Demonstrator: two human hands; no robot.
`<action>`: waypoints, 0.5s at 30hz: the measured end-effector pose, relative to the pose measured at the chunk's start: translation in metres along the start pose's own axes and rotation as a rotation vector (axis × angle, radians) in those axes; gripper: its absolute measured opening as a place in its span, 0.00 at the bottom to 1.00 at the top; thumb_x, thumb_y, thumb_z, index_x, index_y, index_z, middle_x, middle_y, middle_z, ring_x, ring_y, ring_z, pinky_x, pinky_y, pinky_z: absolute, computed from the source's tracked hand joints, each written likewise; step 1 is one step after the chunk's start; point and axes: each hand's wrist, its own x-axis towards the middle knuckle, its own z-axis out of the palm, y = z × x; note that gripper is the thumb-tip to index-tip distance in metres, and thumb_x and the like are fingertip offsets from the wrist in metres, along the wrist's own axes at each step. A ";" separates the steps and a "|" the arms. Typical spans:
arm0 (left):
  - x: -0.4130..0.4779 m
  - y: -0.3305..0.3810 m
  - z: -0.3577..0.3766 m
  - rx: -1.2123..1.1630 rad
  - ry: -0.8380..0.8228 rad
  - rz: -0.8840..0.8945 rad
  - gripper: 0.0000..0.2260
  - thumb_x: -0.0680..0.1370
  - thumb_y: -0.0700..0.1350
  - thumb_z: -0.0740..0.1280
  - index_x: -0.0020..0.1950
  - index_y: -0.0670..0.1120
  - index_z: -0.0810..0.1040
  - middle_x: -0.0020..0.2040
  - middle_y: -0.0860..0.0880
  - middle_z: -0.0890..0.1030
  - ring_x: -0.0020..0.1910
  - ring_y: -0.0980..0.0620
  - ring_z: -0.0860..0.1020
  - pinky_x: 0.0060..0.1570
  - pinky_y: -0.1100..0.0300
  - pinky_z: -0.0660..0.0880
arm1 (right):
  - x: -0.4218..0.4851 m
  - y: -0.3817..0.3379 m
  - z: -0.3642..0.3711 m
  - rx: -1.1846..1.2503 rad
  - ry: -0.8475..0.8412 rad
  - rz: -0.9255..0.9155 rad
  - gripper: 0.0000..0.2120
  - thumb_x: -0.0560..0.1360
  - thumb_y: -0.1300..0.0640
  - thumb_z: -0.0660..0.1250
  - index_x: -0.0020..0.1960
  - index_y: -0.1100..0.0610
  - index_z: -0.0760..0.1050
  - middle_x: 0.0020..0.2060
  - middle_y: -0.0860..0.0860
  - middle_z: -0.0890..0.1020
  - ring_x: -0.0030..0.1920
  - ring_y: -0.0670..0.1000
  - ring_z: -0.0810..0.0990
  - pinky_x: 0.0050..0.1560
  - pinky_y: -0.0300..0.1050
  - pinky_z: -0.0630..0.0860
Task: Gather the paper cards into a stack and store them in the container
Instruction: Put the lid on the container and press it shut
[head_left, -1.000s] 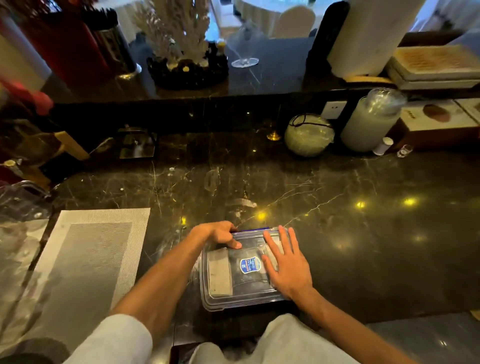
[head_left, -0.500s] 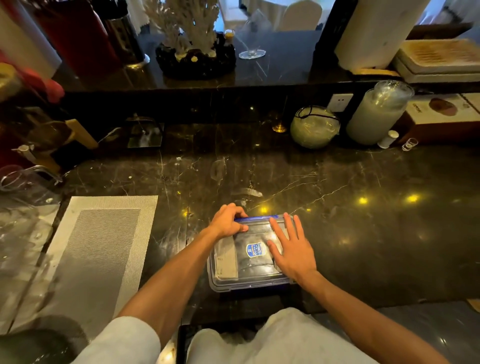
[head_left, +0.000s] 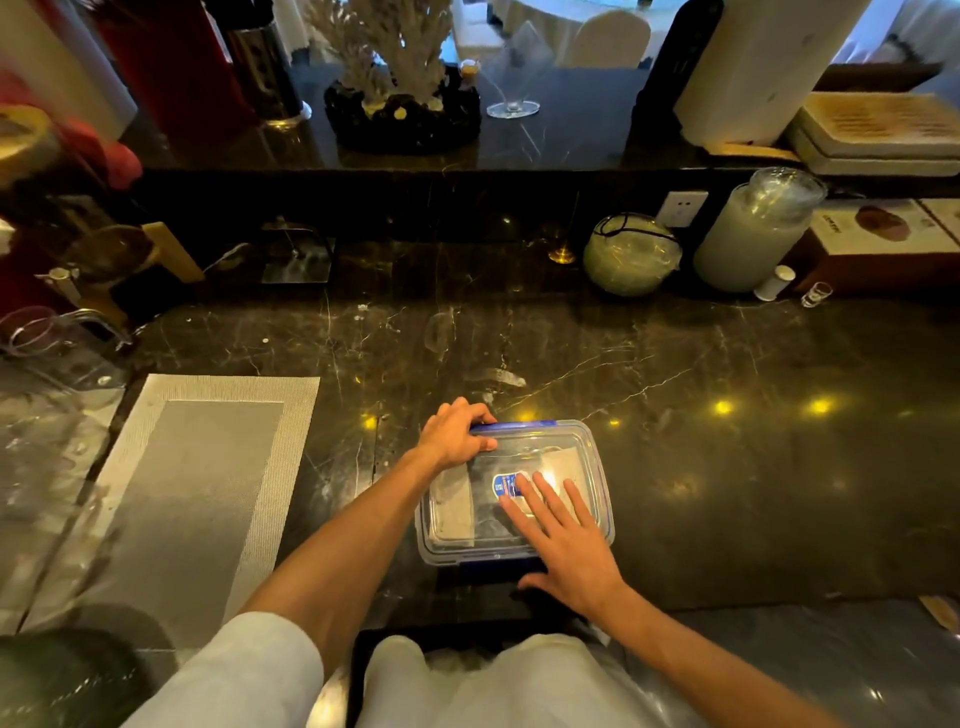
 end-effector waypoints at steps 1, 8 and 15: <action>0.000 -0.001 0.000 -0.010 -0.006 -0.001 0.13 0.74 0.52 0.72 0.57 0.56 0.78 0.56 0.50 0.75 0.59 0.48 0.71 0.61 0.47 0.71 | 0.001 0.001 -0.001 -0.003 -0.011 -0.016 0.56 0.64 0.36 0.75 0.81 0.48 0.47 0.80 0.55 0.53 0.79 0.60 0.52 0.75 0.65 0.55; -0.001 -0.005 0.004 -0.018 0.018 0.004 0.13 0.74 0.53 0.71 0.59 0.58 0.78 0.55 0.51 0.74 0.58 0.50 0.71 0.61 0.46 0.71 | 0.000 -0.002 -0.002 -0.009 0.014 -0.029 0.51 0.68 0.55 0.78 0.81 0.48 0.49 0.79 0.57 0.57 0.79 0.61 0.54 0.73 0.66 0.63; 0.000 -0.007 0.004 -0.027 0.008 0.007 0.14 0.74 0.54 0.71 0.59 0.59 0.78 0.54 0.53 0.74 0.58 0.51 0.71 0.61 0.46 0.71 | 0.000 0.026 -0.012 0.134 -0.155 -0.173 0.45 0.77 0.48 0.66 0.79 0.44 0.36 0.80 0.48 0.36 0.79 0.51 0.32 0.78 0.60 0.37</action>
